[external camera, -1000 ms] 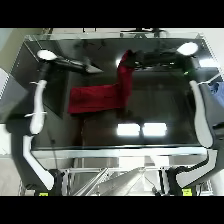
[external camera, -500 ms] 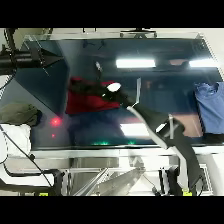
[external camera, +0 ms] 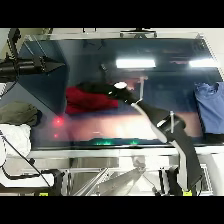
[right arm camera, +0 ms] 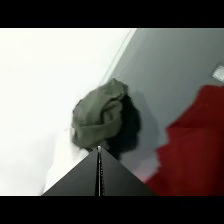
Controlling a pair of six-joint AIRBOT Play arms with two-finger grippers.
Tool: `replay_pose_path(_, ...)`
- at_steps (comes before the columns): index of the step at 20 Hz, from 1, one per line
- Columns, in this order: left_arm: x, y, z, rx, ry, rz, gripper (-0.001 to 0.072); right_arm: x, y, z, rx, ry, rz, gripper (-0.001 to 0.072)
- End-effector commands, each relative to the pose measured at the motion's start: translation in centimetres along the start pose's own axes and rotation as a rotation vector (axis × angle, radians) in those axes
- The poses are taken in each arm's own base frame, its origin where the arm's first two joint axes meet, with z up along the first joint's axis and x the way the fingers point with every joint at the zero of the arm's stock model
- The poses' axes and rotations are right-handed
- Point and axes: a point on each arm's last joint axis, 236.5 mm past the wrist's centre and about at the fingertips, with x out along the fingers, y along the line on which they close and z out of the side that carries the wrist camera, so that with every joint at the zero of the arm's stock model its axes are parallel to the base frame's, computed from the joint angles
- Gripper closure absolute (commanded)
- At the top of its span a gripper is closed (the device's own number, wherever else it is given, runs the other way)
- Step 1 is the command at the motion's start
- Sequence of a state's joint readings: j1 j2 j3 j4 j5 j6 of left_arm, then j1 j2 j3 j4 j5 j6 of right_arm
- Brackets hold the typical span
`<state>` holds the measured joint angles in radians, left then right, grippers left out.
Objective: Fold the shirts.
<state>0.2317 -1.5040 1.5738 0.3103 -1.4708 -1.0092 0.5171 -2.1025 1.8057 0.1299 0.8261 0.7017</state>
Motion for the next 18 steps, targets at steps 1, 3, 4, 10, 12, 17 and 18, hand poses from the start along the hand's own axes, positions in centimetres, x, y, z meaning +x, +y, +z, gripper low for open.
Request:
replay_pose_path(1,0.0,-0.3,-0.7,-0.007,0.027,-0.014,0.0694,-8.7,-5.4,1.3,-0.007,0.182,-0.224,0.0696)
replay_pose_path(3,0.0,-0.3,-0.7,-0.006,0.027,-0.014,0.0694,-14.1,-10.0,2.2,0.023,0.225,-0.427,0.0661)
replay_pose_path(4,0.0,-0.3,-0.7,-0.006,0.027,-0.014,0.0694,-15.9,-11.4,2.3,0.042,0.237,-0.467,0.0353)
replay_pose_path(10,0.0,-0.3,-0.6,-0.007,0.024,-0.012,0.0693,-18.1,-15.9,-0.4,0.208,0.291,-0.497,0.0092)
replay_pose_path(12,0.0,-0.2,-0.6,-0.007,0.022,-0.011,0.0693,-17.6,-17.4,-1.5,0.242,0.298,-0.511,0.0091)
replay_pose_path(17,0.0,-0.2,-0.5,0.001,0.018,-0.008,0.0693,-15.9,-19.3,-3.9,0.304,0.314,-0.525,0.0094)
replay_pose_path(18,0.0,-0.2,-0.5,0.005,0.018,-0.007,0.0693,-15.3,-19.1,-4.3,0.3,0.323,-0.521,0.0094)
